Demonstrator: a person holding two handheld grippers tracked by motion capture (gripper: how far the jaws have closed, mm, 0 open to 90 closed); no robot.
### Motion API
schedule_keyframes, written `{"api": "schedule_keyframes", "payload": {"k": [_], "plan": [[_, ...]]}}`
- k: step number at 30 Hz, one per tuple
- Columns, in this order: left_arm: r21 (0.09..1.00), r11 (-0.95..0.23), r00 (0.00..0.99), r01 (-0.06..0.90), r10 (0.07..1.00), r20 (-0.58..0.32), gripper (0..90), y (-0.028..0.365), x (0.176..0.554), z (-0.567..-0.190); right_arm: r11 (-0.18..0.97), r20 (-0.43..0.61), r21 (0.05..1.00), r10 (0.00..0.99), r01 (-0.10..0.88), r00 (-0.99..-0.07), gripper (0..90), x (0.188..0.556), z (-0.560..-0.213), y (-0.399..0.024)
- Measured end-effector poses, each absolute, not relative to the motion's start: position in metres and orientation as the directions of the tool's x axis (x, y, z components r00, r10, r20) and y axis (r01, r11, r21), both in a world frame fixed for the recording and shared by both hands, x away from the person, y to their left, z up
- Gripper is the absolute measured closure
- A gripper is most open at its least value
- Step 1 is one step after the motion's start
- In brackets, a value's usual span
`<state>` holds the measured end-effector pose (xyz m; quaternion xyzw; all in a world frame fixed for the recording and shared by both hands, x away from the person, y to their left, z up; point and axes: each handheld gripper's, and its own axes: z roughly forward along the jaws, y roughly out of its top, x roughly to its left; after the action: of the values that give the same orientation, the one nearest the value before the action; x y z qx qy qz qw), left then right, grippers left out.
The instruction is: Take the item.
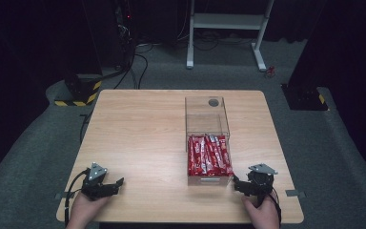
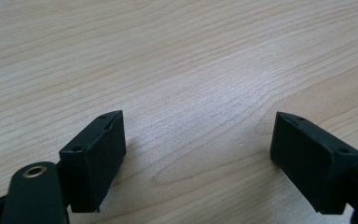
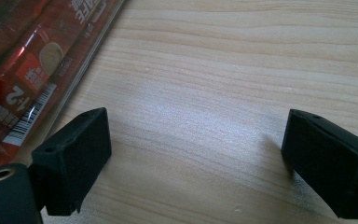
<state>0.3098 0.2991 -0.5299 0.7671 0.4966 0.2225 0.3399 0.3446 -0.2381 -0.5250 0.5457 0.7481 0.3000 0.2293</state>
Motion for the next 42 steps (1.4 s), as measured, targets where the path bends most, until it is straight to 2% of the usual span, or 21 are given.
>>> {"api": "schedule_keyframes", "payload": {"k": [8,18,26,30,37,42], "plan": [[0.742,-0.275,0.407,0.611,0.914,0.003,18.4,0.299,0.310,-0.530,0.223,-0.012,0.697,0.954,0.682,-0.300,8.0,0.344,-0.525,-0.238],[0.739,-0.273,0.402,0.616,0.916,0.003,17.1,0.299,0.310,-0.530,0.271,-0.007,0.694,0.929,0.667,-0.370,7.9,0.347,-0.525,-0.242],[0.725,-0.275,0.400,0.631,0.917,0.000,16.7,0.298,0.311,-0.528,0.273,-0.005,0.693,0.927,0.667,-0.374,7.8,0.347,-0.524,-0.242],[0.711,-0.274,0.390,0.647,0.921,0.000,20.5,0.292,0.312,-0.525,0.281,-0.009,0.694,0.924,0.663,-0.383,7.7,0.346,-0.525,-0.243],[0.719,-0.290,0.412,0.632,0.911,0.006,21.0,0.285,0.312,-0.520,0.289,-0.010,0.695,0.920,0.659,-0.393,7.7,0.346,-0.525,-0.242],[0.761,-0.237,0.423,0.604,0.904,-0.055,21.3,0.284,0.310,-0.516,0.289,-0.009,0.695,0.919,0.659,-0.393,7.7,0.346,-0.525,-0.242]]}}
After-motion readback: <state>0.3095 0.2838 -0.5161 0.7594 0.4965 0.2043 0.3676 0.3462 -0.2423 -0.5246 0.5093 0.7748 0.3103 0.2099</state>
